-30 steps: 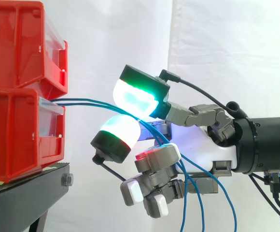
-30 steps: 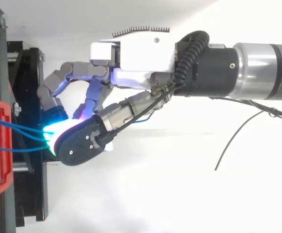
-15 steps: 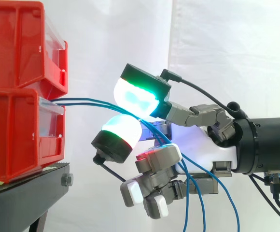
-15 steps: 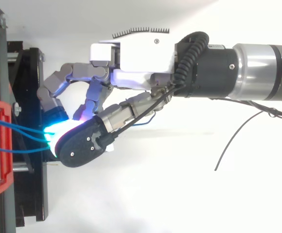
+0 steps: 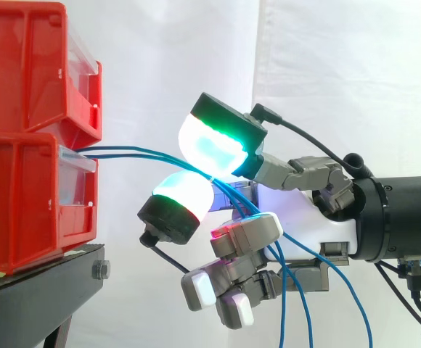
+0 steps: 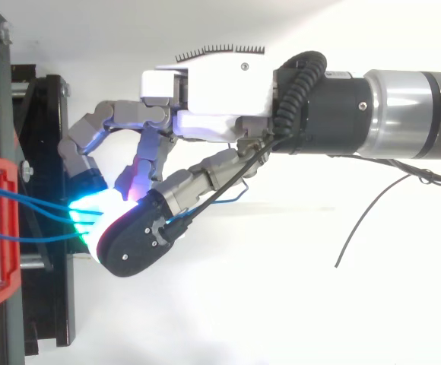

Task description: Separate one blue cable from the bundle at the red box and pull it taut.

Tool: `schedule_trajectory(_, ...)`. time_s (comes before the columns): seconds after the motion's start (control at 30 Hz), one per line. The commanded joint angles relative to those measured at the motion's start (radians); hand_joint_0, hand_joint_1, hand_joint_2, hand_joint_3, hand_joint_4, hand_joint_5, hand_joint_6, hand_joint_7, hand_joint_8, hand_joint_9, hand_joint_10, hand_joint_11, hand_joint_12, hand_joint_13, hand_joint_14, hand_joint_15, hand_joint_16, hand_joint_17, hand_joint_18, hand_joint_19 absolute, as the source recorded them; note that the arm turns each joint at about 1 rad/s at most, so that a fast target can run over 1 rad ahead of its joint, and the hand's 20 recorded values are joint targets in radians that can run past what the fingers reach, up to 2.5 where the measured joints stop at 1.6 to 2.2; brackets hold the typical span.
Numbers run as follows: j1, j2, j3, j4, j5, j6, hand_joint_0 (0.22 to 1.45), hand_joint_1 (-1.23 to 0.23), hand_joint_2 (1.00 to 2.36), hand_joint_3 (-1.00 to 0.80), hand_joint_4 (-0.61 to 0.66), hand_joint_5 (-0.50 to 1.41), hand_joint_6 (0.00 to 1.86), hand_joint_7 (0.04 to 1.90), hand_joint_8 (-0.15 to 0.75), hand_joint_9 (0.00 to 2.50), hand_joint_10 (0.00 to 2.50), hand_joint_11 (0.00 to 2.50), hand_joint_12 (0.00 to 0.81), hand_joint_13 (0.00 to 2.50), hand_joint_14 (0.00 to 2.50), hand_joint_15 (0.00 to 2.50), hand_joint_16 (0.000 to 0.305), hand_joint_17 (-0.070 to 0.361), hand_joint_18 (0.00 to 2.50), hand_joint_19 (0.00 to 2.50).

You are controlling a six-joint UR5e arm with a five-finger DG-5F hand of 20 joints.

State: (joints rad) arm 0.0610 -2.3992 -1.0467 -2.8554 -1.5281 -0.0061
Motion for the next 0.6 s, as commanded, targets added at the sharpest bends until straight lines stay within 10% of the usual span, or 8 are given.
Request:
schedule_trajectory(0.0, -0.001, 0.000, 0.001, -0.001, 0.000, 0.000, 0.68, -0.83, 1.00, -0.50, -0.04, -0.13, 0.84, 1.24, 0.296, 1.33, 0.03, 1.30, 0.375, 0.97, 0.03, 0.72, 0.045, 0.102, 0.95, 0.88)
schedule_trajectory(0.57, -0.003, -0.001, -0.001, 0.001, 0.000, 0.000, 0.75, -0.97, 1.00, -0.50, -0.06, -0.18, 0.89, 1.21, 0.277, 1.13, 0.03, 1.26, 0.364, 0.86, 0.03, 0.69, 0.046, 0.104, 0.87, 0.78)
